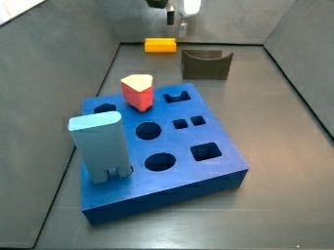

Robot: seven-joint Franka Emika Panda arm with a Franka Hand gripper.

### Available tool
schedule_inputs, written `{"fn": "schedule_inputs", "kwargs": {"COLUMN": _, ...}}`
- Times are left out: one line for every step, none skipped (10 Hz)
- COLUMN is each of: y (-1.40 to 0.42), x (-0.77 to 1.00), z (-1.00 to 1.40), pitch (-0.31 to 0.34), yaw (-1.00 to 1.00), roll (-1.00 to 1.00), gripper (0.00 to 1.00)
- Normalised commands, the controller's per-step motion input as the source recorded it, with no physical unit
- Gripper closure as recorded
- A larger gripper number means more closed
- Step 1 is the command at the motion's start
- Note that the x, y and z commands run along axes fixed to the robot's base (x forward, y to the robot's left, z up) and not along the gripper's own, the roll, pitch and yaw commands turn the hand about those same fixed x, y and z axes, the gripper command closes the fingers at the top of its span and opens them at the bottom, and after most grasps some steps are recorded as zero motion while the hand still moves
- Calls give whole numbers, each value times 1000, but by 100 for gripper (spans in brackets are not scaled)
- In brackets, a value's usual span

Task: Pick up the arch object. Move up. Place the arch object on the fixture. Regrasp the arch object. Move to above the board. Insert the arch object.
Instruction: Pick up the arch object.

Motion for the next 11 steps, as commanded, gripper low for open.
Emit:
{"fn": "schedule_inputs", "kwargs": {"y": 0, "x": -6, "z": -177, "pitch": 250, "yaw": -614, "roll": -326, "gripper": 0}}
{"fn": "schedule_inputs", "kwargs": {"y": 137, "x": -231, "z": -120, "pitch": 220, "yaw": -329, "roll": -430, "gripper": 0}}
{"fn": "schedule_inputs", "kwargs": {"y": 514, "x": -383, "z": -66, "pitch": 66, "yaw": -3, "roll": -496, "gripper": 0}}
{"fn": "schedule_inputs", "kwargs": {"y": 503, "x": -414, "z": -134, "pitch": 39, "yaw": -3, "roll": -500, "gripper": 0}}
{"fn": "schedule_inputs", "kwargs": {"y": 309, "x": -334, "z": -126, "pitch": 41, "yaw": -211, "roll": -449, "gripper": 0}}
{"fn": "schedule_inputs", "kwargs": {"y": 211, "x": -43, "z": -234, "pitch": 4, "yaw": -423, "roll": -346, "gripper": 0}}
{"fn": "schedule_inputs", "kwargs": {"y": 20, "x": 6, "z": -277, "pitch": -133, "yaw": -389, "roll": -141, "gripper": 0}}
{"fn": "schedule_inputs", "kwargs": {"y": 0, "x": 123, "z": -317, "pitch": -116, "yaw": -406, "roll": -31, "gripper": 0}}
{"fn": "schedule_inputs", "kwargs": {"y": 40, "x": 6, "z": -340, "pitch": -161, "yaw": -371, "roll": -11, "gripper": 0}}
{"fn": "schedule_inputs", "kwargs": {"y": 29, "x": 0, "z": -320, "pitch": -156, "yaw": -349, "roll": -19, "gripper": 0}}
{"fn": "schedule_inputs", "kwargs": {"y": 54, "x": 0, "z": -300, "pitch": -177, "yaw": -317, "roll": -34, "gripper": 0}}
